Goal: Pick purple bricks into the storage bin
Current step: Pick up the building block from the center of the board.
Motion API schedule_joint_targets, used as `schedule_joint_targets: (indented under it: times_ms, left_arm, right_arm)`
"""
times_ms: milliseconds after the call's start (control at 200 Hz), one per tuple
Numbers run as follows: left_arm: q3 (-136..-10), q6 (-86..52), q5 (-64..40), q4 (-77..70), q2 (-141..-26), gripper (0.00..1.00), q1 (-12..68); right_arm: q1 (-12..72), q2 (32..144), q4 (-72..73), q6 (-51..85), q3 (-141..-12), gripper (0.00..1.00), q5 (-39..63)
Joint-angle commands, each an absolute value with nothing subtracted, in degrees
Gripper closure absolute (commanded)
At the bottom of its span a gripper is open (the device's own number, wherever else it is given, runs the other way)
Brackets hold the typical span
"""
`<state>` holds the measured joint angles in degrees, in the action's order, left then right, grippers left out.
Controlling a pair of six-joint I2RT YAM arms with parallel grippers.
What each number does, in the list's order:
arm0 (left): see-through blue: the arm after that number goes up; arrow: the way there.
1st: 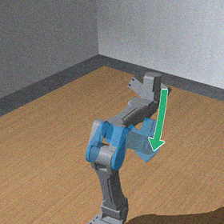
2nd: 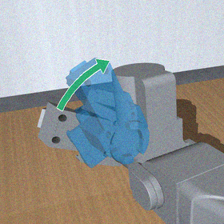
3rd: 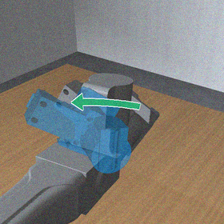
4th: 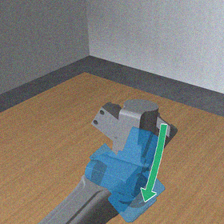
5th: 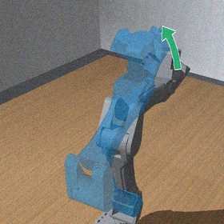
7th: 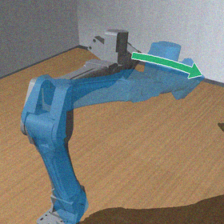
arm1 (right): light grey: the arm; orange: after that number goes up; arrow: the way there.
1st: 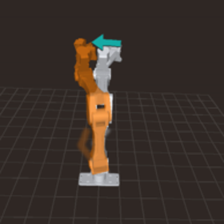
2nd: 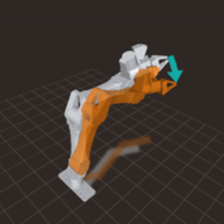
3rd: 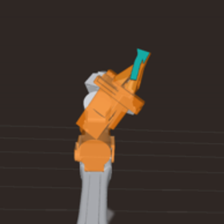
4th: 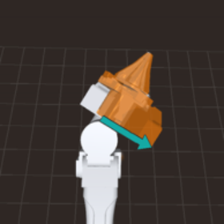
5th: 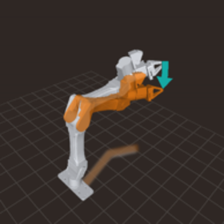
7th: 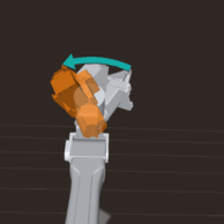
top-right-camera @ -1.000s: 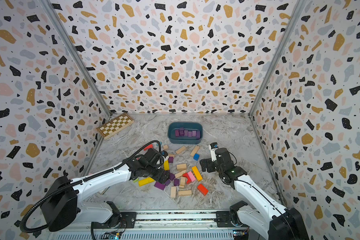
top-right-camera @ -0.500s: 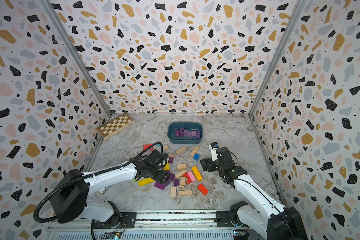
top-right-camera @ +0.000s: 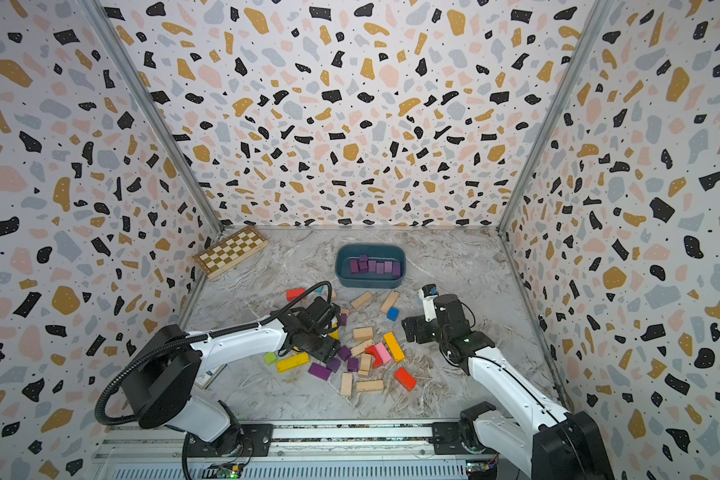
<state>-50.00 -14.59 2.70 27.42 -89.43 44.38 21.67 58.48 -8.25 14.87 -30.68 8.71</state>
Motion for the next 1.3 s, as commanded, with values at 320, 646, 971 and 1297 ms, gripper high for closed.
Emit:
schedule_joint_targets:
  times_ms: [320, 646, 971, 1297]
  left_arm:
    - [-51.9, -13.2, 3.4, 25.6, -92.9, 0.23, 44.5]
    - [-54.1, -12.0, 3.3, 25.7, -95.8, 0.31, 44.5]
    - [-56.0, -11.2, 3.2, 26.3, -97.2, 0.39, 44.5]
    - [-58.4, -9.4, 3.2, 27.9, -99.2, 0.46, 44.5]
  right_arm:
    - [20.9, 58.8, -7.7, 14.1, -30.8, 0.1, 9.7]
    - [20.4, 58.8, -7.6, 14.0, -30.9, 0.11, 9.9]
    - [19.9, 59.1, -7.5, 14.0, -30.9, 0.11, 10.3]
    - [19.3, 58.9, -7.7, 14.0, -30.9, 0.11, 10.3]
